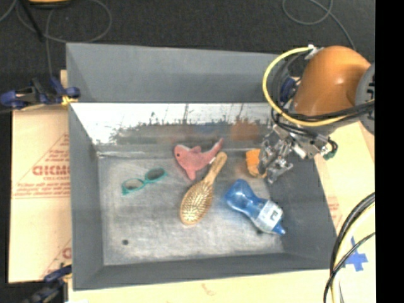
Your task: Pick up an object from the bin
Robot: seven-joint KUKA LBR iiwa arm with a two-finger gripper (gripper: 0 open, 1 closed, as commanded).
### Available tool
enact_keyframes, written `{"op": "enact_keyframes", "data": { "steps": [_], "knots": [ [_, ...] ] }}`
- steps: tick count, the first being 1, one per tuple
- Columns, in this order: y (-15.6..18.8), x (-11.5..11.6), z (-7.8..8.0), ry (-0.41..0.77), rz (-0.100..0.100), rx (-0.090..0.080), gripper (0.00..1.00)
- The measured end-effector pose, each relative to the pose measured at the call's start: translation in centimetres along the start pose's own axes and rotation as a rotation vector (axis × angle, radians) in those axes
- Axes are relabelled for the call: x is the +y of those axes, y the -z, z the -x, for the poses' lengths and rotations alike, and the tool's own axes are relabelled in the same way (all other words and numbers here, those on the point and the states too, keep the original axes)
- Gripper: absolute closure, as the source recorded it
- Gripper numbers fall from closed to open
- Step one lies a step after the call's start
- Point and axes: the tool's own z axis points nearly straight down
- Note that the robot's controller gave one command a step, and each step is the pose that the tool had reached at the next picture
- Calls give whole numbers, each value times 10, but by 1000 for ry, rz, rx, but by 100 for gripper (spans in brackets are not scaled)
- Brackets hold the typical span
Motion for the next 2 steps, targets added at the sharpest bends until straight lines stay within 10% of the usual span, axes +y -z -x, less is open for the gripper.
{"op": "enact_keyframes", "data": {
  "steps": [1,2],
  "knots": [
    [-5,1,7,-11,2,0,100],
    [-35,20,16,36,1,2,0]
  ]
}}
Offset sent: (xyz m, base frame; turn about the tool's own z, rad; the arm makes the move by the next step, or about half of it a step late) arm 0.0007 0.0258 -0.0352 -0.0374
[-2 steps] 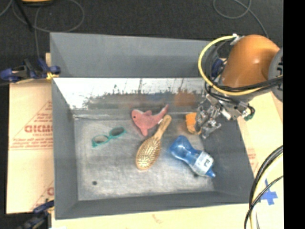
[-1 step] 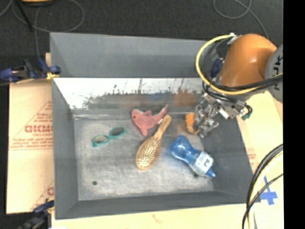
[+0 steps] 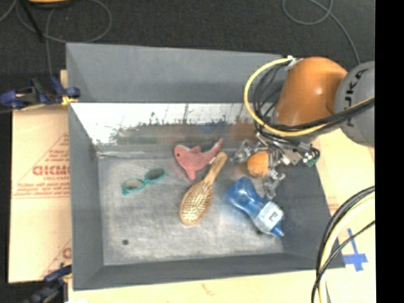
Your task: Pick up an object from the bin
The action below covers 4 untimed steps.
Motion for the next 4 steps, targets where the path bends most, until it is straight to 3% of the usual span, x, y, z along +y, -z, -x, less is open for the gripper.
{"op": "enact_keyframes", "data": {
  "steps": [1,2,3,4],
  "knots": [
    [0,0,0,0,-1,0,100],
    [0,0,0,0,-1,0,100],
    [18,-5,-20,48,-1,3,100],
    [67,-7,-18,257,0,4,100]
  ]
}}
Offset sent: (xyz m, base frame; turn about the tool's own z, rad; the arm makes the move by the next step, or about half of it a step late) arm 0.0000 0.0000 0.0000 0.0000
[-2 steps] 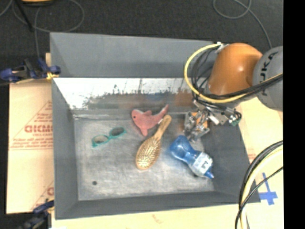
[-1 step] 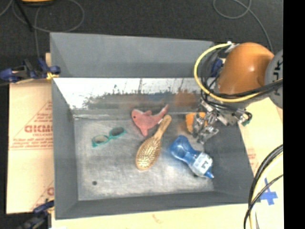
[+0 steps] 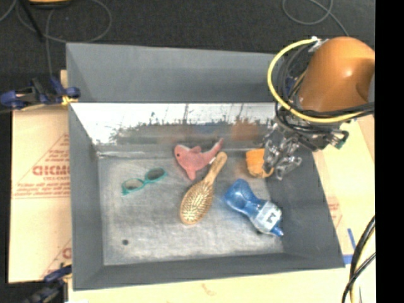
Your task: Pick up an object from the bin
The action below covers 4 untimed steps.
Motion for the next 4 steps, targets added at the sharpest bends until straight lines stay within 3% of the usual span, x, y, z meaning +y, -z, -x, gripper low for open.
{"op": "enact_keyframes", "data": {
  "steps": [1,2,3,4],
  "knots": [
    [-23,7,-8,162,-9,-7,100],
    [-42,9,-11,138,1,-4,100],
    [-87,-16,17,112,-1,-7,0],
    [-87,-17,17,110,-1,-7,0]
  ]
}}
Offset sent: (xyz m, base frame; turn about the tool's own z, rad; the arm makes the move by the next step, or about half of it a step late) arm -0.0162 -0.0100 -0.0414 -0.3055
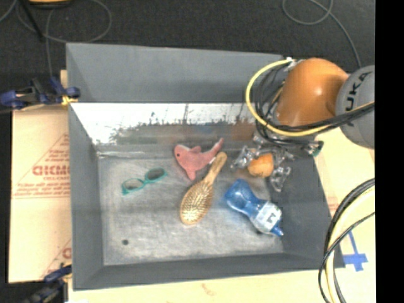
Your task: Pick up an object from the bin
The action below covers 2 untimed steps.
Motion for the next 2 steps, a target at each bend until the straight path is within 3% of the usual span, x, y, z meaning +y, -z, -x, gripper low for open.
{"op": "enact_keyframes", "data": {
  "steps": [1,2],
  "knots": [
    [-31,67,32,90,-14,-3,100],
    [-32,67,32,91,-14,-3,100]
  ]
}}
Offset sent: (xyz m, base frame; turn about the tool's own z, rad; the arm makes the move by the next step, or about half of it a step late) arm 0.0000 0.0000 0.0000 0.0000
